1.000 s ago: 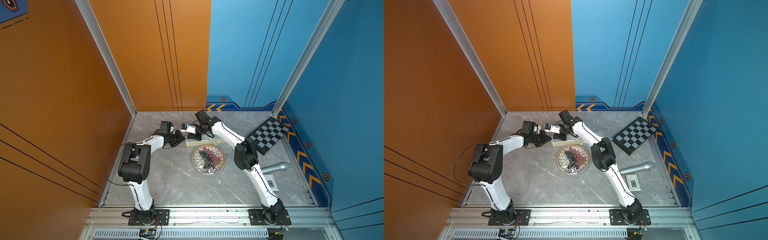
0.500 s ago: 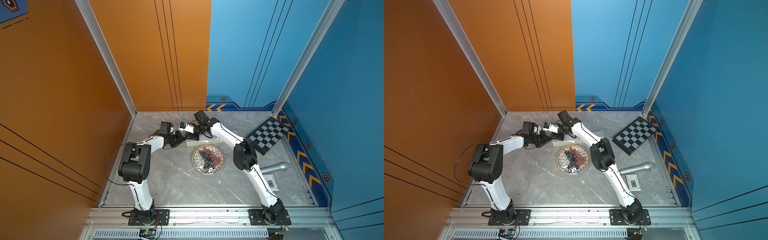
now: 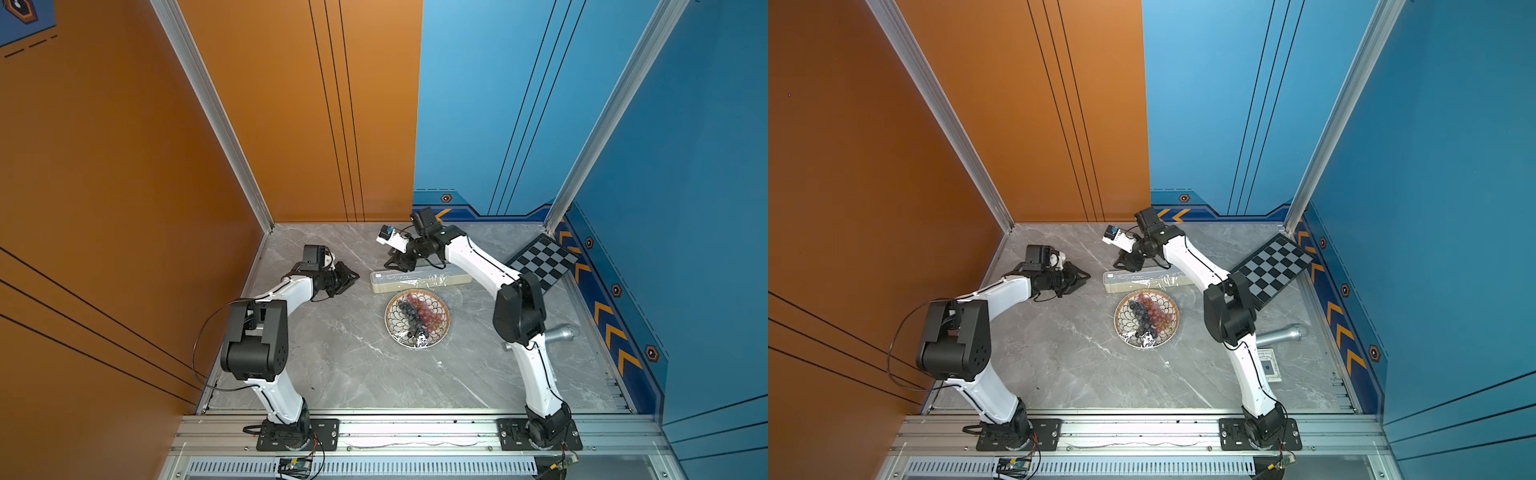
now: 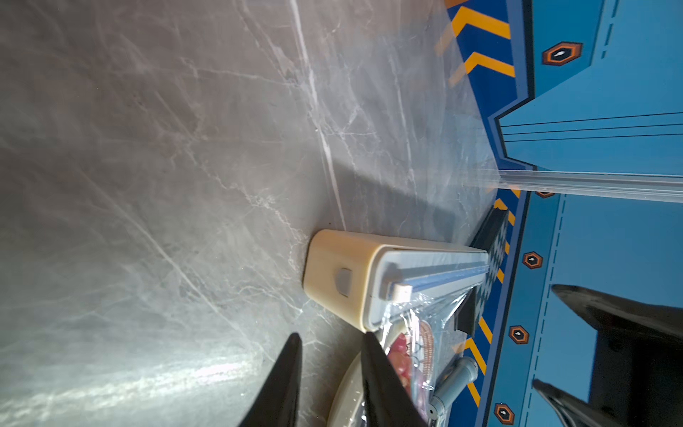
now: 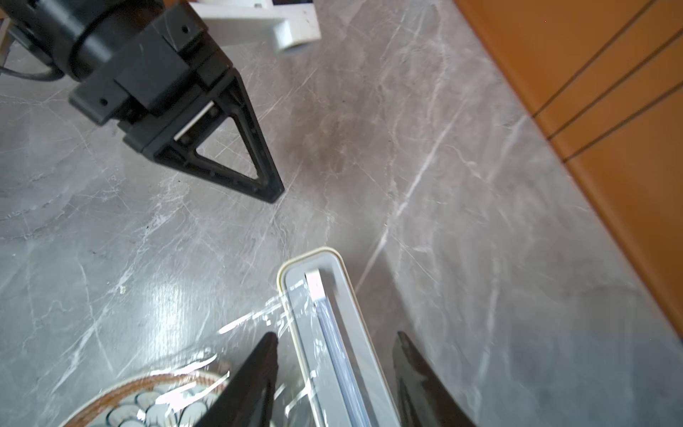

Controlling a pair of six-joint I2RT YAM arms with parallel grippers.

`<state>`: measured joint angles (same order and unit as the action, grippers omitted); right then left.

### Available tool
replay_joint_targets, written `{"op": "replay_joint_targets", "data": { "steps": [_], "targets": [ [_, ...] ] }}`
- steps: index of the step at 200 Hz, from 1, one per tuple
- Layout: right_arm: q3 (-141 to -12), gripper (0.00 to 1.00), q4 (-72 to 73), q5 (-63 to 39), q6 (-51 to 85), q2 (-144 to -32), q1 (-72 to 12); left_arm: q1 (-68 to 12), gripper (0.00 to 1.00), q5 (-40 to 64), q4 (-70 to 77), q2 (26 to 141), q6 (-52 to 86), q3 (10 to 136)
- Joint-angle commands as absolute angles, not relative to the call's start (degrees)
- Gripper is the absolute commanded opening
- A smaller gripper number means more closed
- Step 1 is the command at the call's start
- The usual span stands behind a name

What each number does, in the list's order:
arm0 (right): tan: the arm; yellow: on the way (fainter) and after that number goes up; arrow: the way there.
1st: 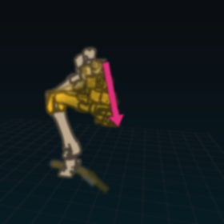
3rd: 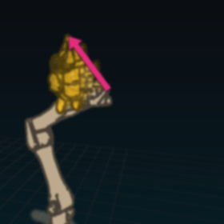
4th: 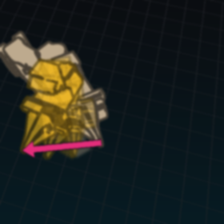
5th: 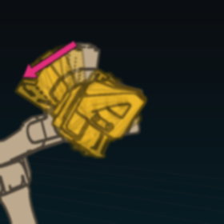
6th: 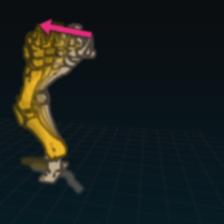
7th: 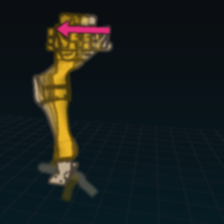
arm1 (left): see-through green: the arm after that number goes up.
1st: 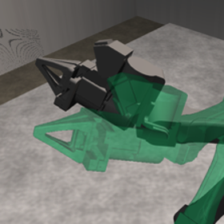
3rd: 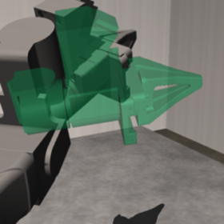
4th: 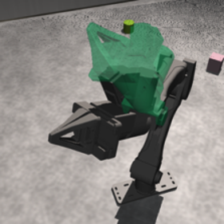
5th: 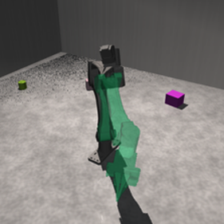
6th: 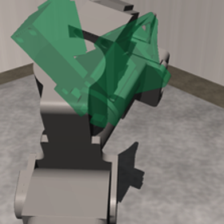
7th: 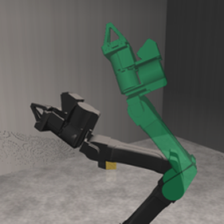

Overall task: Wrap the plate with plastic wrap
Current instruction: Tear off the plastic wrap from the plastic wrap cutting box.

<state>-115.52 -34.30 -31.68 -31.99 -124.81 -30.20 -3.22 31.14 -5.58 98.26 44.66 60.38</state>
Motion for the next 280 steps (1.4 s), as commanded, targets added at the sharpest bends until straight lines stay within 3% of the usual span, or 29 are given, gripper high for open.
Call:
{"op": "replay_joint_targets", "data": {
  "steps": [1,18,36,56,87,127,172,213,280],
  "targets": [
    [-106.52,0.58,-32.15,-26.38,-25.47,-115.02,-27.53,-3.42,0.42,31.55,-7.21,95.92,43.86,59.41],
    [-96.5,0.6,-28.45,-27.2,-18.89,-108.31,-23.77,-4.09,0.57,31.55,-7.29,96.18,43.84,60.54],
    [-87.2,0.65,-24.44,-27.28,-13.21,-101.78,-20.3,-5.43,0.67,31.73,-7.38,98.07,43.59,62.81],
    [-78.13,0.72,-20.61,-28.21,-5.8,-96.28,-16.57,-7.36,0.71,31.99,-7.47,101.05,43.51,65.6],
    [-68.44,0.73,-16.86,-32.15,5.16,-93.36,-10.6,-9.35,0.77,31.09,-7.91,105.57,43.6,68.78],
    [-61.05,0.73,-10.58,-34.57,11.22,-93.33,-8.2,-10.37,0.77,30.07,-9.07,108.23,42.74,71.02],
    [-57.6,0.73,-5.7,-34.14,16.28,-95.68,-7.79,-10.59,0.7,30.54,-9.4,110.26,42.66,71.63],
    [-57.52,0.73,-2.86,-35.09,18.18,-97.62,-7.82,-10.37,0.65,30.21,-9.39,110.74,42.45,71.46],
    [-59.0,0.71,-1.4,-35.81,20.16,-101.92,-8.44,-10.59,0.64,30.26,-9.39,111.62,41.99,71.98]
  ]
}}
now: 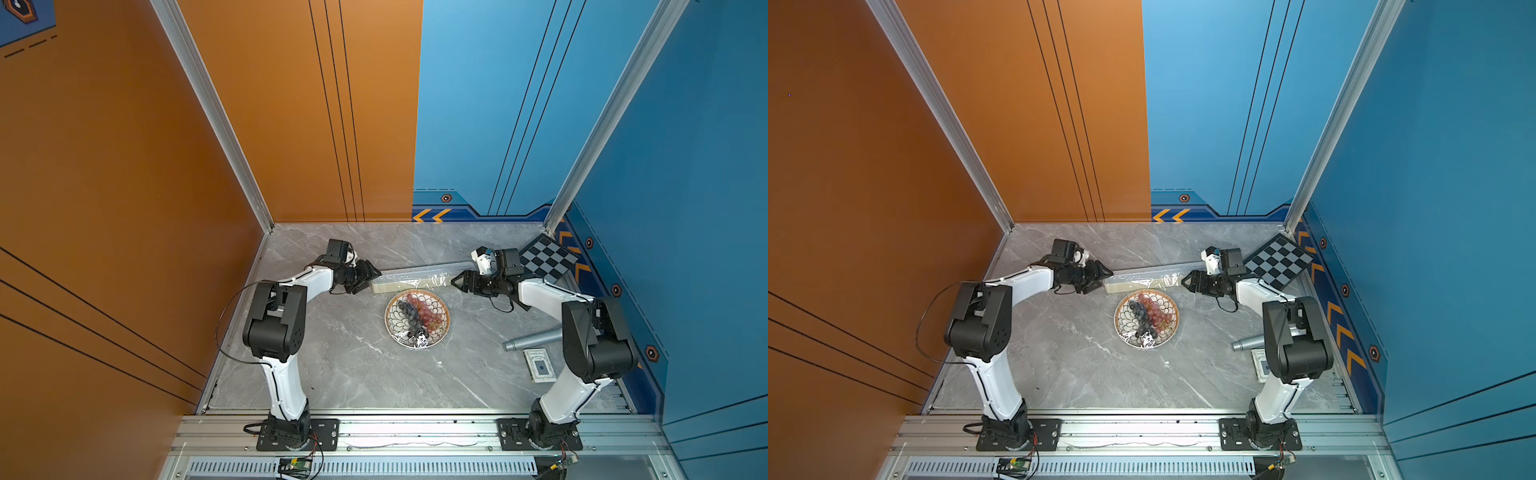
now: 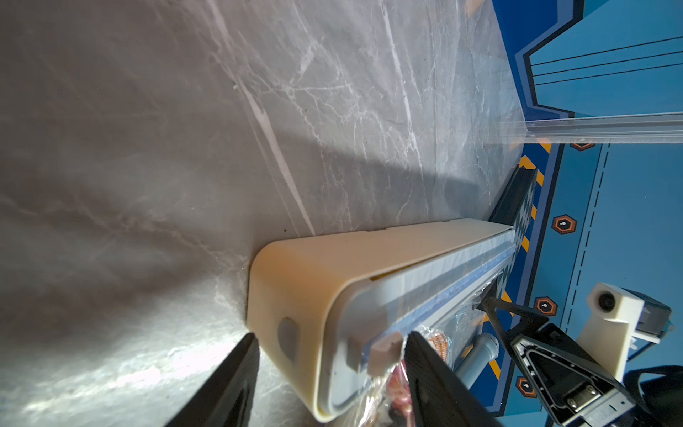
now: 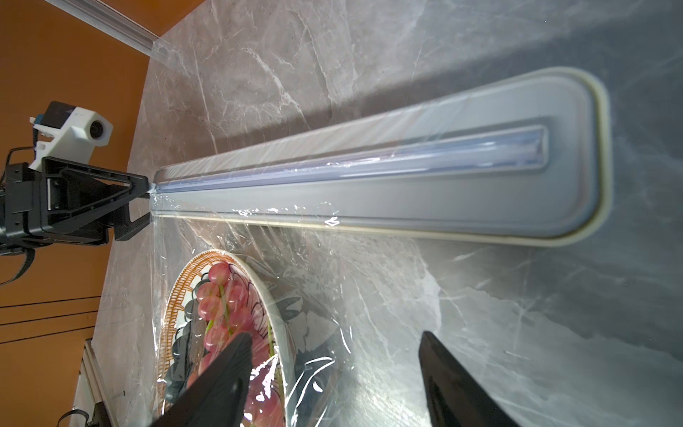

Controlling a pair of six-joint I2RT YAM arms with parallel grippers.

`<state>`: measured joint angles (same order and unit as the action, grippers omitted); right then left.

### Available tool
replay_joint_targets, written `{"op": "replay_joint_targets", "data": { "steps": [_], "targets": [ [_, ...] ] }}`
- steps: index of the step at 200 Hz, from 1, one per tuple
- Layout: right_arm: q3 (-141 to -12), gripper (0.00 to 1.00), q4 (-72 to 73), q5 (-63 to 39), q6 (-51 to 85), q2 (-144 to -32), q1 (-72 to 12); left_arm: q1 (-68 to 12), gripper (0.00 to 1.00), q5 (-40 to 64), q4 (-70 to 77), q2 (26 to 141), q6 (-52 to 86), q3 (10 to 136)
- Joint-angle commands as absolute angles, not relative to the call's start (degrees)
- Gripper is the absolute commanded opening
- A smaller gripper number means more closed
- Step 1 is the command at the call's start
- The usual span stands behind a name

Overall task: Wrap the plate with plastic wrap
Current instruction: Tear off the plastic wrap from the plastic wrap cutting box.

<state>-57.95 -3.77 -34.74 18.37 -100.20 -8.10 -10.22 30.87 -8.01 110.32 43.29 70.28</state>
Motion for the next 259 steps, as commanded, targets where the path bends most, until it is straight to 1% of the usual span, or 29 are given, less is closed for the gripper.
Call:
{"op": "replay_joint_targets", "data": {
  "steps": [1,41,67,76,125,136,155,169,210,259],
  "targets": [
    [-58.94,0.71,-1.32,-35.84,20.23,-101.98,-8.48,-10.61,0.64,30.25,-9.4,111.66,42.0,72.03],
    [-59.74,0.68,3.95,-37.42,23.32,-104.86,-9.55,-10.61,0.58,29.3,-10.0,111.88,41.66,71.74],
    [-61.55,0.65,4.35,-37.6,23.6,-106.94,-10.9,-10.55,0.56,29.0,-10.1,111.8,41.48,71.44],
    [-61.76,0.62,5.17,-37.68,24.01,-107.55,-11.23,-10.54,0.55,28.91,-10.11,111.75,41.4,71.3],
    [-61.81,0.38,5.0,-37.17,24.14,-108.15,-10.82,-10.02,0.47,28.3,-10.26,111.36,40.98,70.32],
    [-62.1,0.32,4.14,-37.26,23.54,-108.24,-10.53,-9.93,0.46,28.13,-10.28,111.27,40.92,70.2],
    [-62.62,0.16,2.2,-37.26,22.14,-108.38,-10.2,-9.67,0.46,28.04,-10.28,111.27,40.78,70.14],
    [-62.84,0.09,1.51,-37.27,21.54,-108.37,-10.12,-9.67,0.46,27.96,-10.26,111.3,40.69,70.16],
    [-63.36,0.0,-1.9,-35.58,18.9,-108.29,-9.93,-9.67,0.46,27.73,-10.24,111.51,40.68,70.03],
    [-62.35,0.0,-2.83,-34.98,17.96,-107.16,-8.97,-9.56,0.46,27.38,-10.28,111.71,40.44,69.97]
  ]
}}
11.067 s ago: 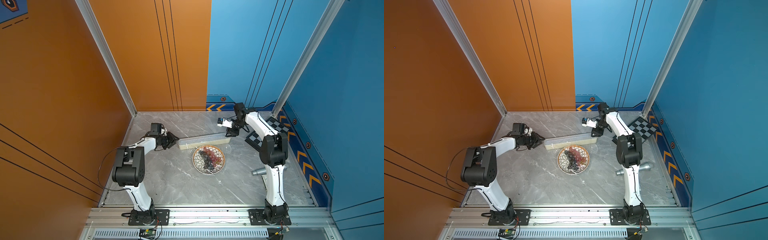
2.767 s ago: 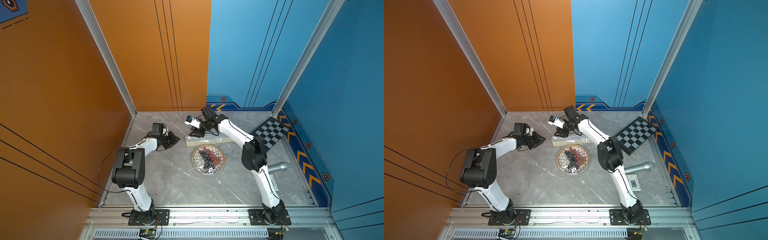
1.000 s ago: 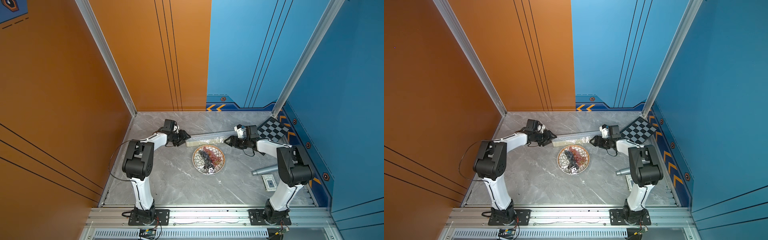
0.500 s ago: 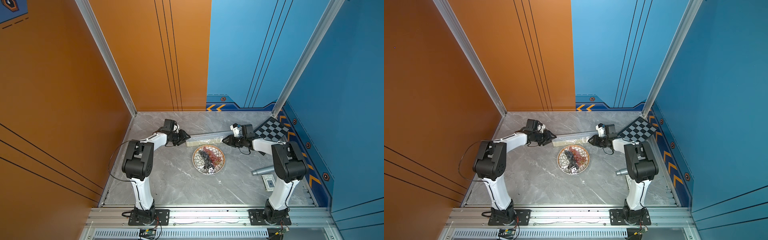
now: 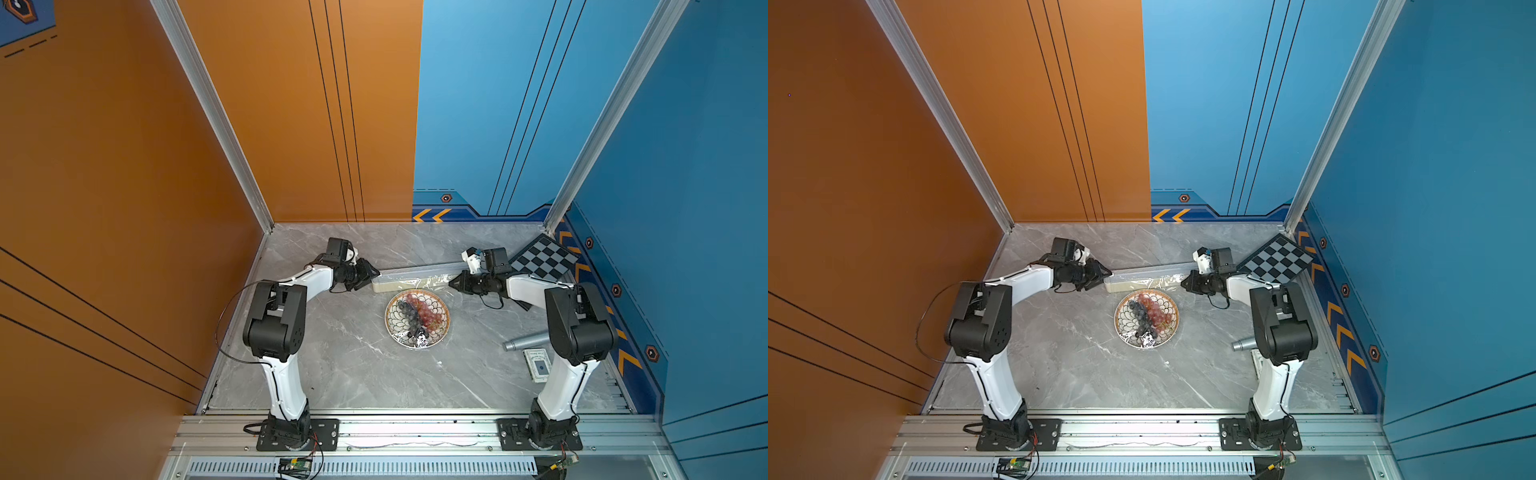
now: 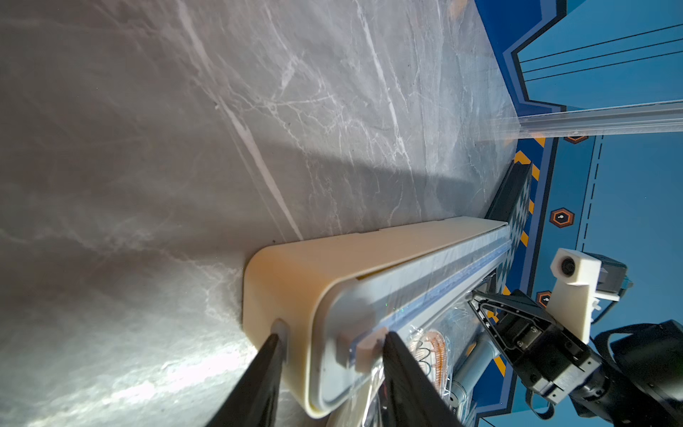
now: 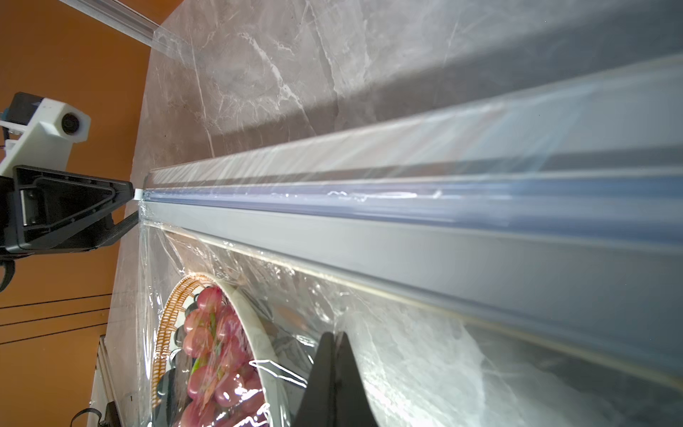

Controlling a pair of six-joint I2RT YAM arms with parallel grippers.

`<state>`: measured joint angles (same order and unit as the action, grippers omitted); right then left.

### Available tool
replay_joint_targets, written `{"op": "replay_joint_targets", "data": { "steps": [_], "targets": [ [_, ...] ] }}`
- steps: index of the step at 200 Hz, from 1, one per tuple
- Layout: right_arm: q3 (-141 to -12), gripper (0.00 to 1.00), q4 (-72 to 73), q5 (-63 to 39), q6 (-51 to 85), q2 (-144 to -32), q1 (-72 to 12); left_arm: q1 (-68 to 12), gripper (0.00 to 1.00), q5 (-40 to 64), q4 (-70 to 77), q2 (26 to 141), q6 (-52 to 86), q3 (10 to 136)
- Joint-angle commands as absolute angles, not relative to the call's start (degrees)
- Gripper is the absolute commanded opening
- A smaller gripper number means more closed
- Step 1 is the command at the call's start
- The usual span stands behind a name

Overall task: Wrap the plate with plastic wrap
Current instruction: Tear off the plastic wrap from the plastic wrap cutting box.

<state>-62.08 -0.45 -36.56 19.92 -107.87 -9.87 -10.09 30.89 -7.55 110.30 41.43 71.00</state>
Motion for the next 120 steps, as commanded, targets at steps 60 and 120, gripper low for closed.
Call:
{"op": "replay_joint_targets", "data": {
  "steps": [60,120],
  "targets": [
    [-61.15,0.0,-3.42,-34.74,17.32,-105.73,-7.32,-9.36,0.46,26.92,-12.2,111.62,40.13,69.64],
    [-60.23,0.0,-3.99,-33.9,16.96,-105.0,-5.92,-8.79,0.46,26.19,-13.0,111.14,39.53,69.06]
  ]
}}
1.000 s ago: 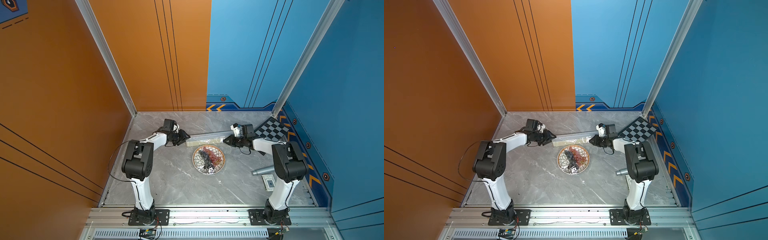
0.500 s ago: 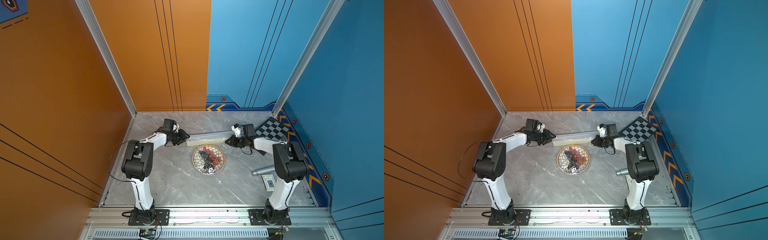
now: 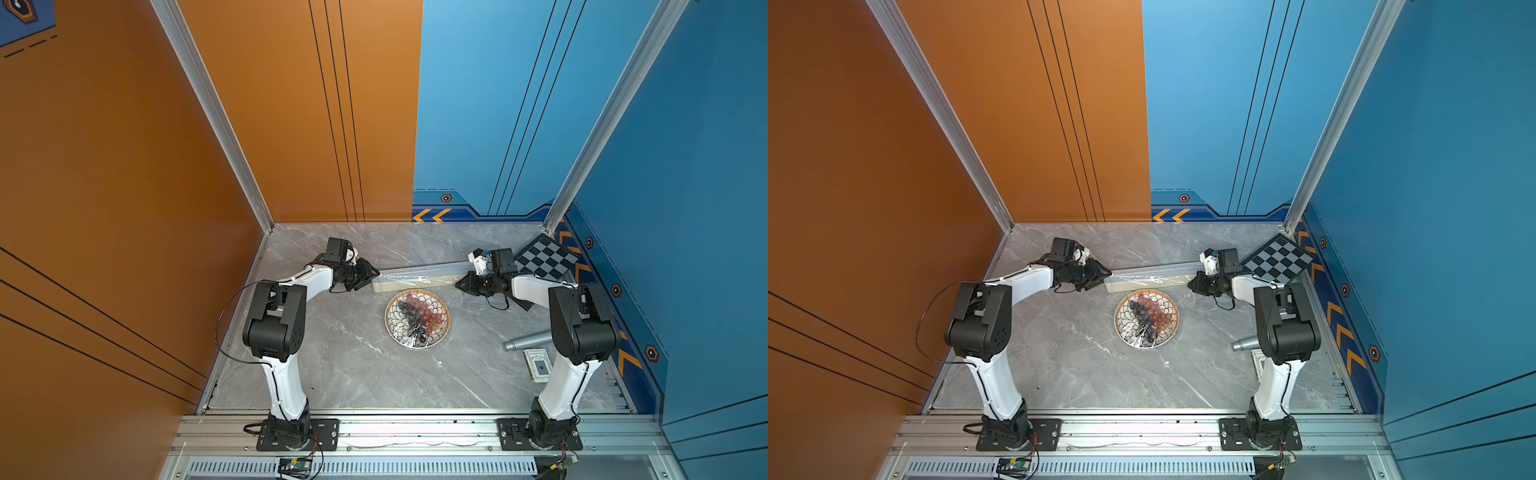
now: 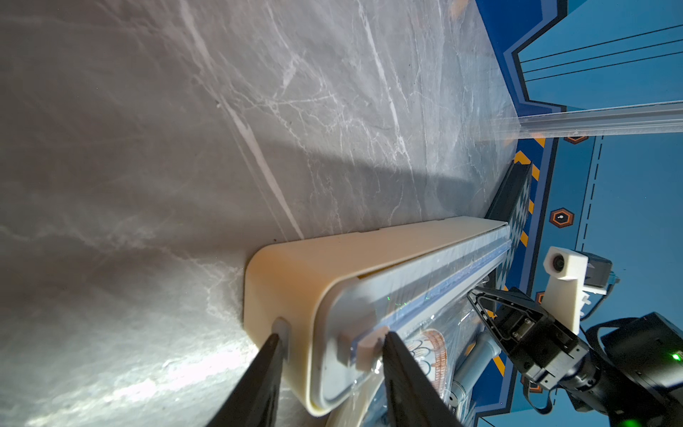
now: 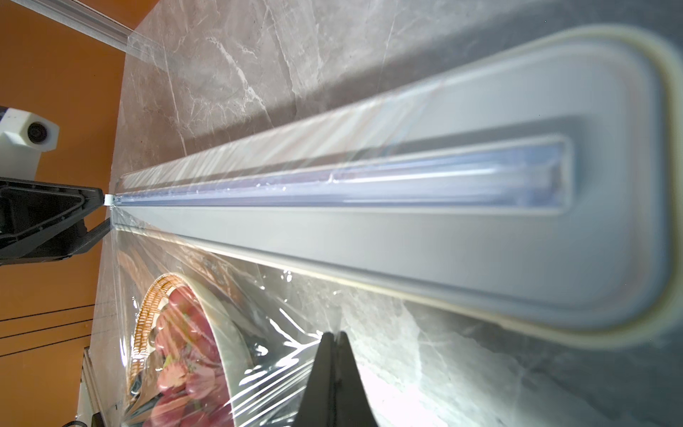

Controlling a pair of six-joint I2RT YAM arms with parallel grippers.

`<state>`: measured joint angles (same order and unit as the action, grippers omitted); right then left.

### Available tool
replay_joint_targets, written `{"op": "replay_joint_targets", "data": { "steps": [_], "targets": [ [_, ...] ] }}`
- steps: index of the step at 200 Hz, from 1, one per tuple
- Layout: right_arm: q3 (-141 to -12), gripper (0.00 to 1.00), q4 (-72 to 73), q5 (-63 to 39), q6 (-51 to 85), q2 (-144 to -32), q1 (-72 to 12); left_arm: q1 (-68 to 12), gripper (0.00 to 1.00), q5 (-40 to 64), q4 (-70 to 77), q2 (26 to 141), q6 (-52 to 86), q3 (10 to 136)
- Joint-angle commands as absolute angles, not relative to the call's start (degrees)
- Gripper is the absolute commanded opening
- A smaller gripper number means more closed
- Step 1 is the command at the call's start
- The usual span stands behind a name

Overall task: Wrap the plate with plastic wrap
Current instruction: Tear off the plastic wrap from the plastic wrap cutting box.

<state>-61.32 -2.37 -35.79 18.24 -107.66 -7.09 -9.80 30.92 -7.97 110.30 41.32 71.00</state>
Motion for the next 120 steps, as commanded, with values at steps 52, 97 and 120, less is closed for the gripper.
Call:
{"op": "replay_joint_targets", "data": {
  "steps": [52,97,120],
  "targets": [
    [-59.4,0.0,-4.48,-33.99,16.44,-104.24,-4.72,-8.39,0.46,26.11,-12.98,111.15,39.38,68.89],
    [-58.78,0.0,-4.96,-34.07,16.17,-103.65,-4.07,-8.09,0.46,25.77,-12.99,111.27,39.42,68.73],
    [-58.25,0.0,-5.53,-34.04,15.75,-103.15,-3.54,-7.92,0.46,25.76,-13.0,111.27,39.44,68.64]
  ]
}}
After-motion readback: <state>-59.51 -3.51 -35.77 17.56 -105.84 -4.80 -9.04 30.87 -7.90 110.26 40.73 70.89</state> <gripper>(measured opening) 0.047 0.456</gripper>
